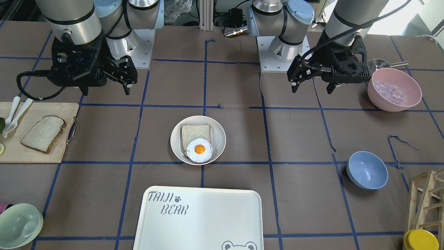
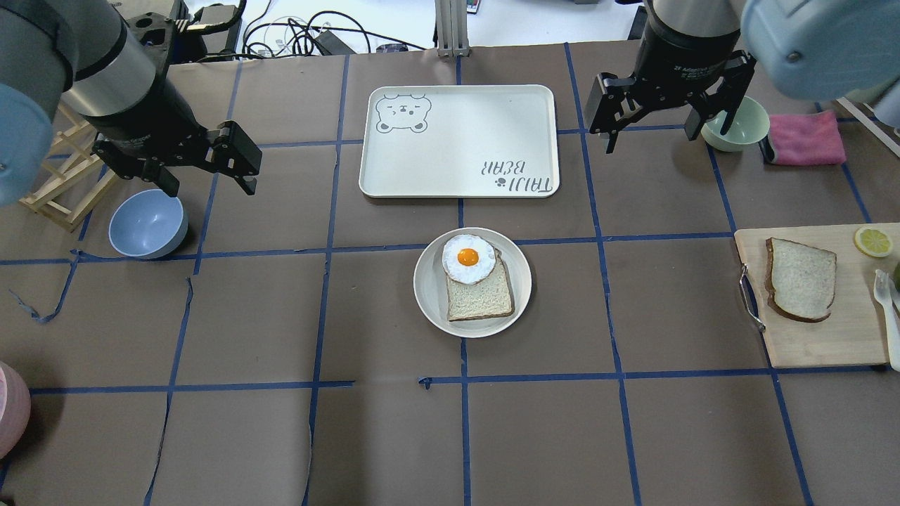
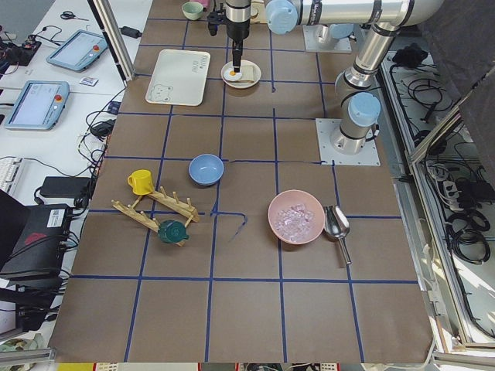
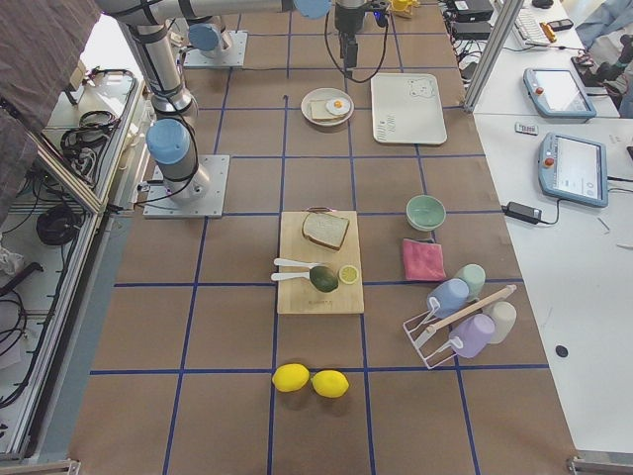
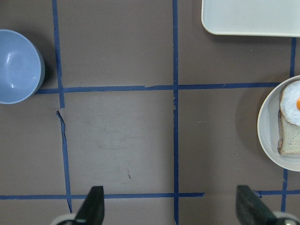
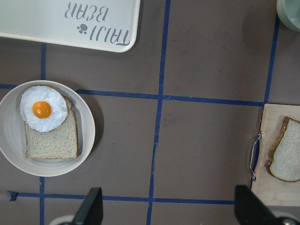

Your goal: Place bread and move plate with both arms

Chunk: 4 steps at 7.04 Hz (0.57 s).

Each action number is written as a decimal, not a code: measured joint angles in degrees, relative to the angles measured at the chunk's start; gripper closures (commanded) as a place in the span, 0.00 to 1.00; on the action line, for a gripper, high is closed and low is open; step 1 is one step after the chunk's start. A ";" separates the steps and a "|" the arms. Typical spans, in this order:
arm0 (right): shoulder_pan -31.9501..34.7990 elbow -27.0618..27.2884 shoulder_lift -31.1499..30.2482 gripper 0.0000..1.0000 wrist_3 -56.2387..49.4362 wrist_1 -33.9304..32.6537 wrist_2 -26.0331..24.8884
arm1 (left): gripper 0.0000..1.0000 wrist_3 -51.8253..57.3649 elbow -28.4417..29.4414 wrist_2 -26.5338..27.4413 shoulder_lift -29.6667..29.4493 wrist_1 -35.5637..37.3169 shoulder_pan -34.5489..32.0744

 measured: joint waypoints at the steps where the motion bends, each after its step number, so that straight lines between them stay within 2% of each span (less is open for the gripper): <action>1: -0.01 0.05 -0.01 0.00 0.02 -0.05 -0.10 | 0.00 0.01 0.03 0.00 0.00 0.00 0.00; 4: 0.21 0.31 0.02 0.00 0.50 -1.68 -0.53 | 0.00 -0.01 -0.03 0.00 0.08 0.04 0.06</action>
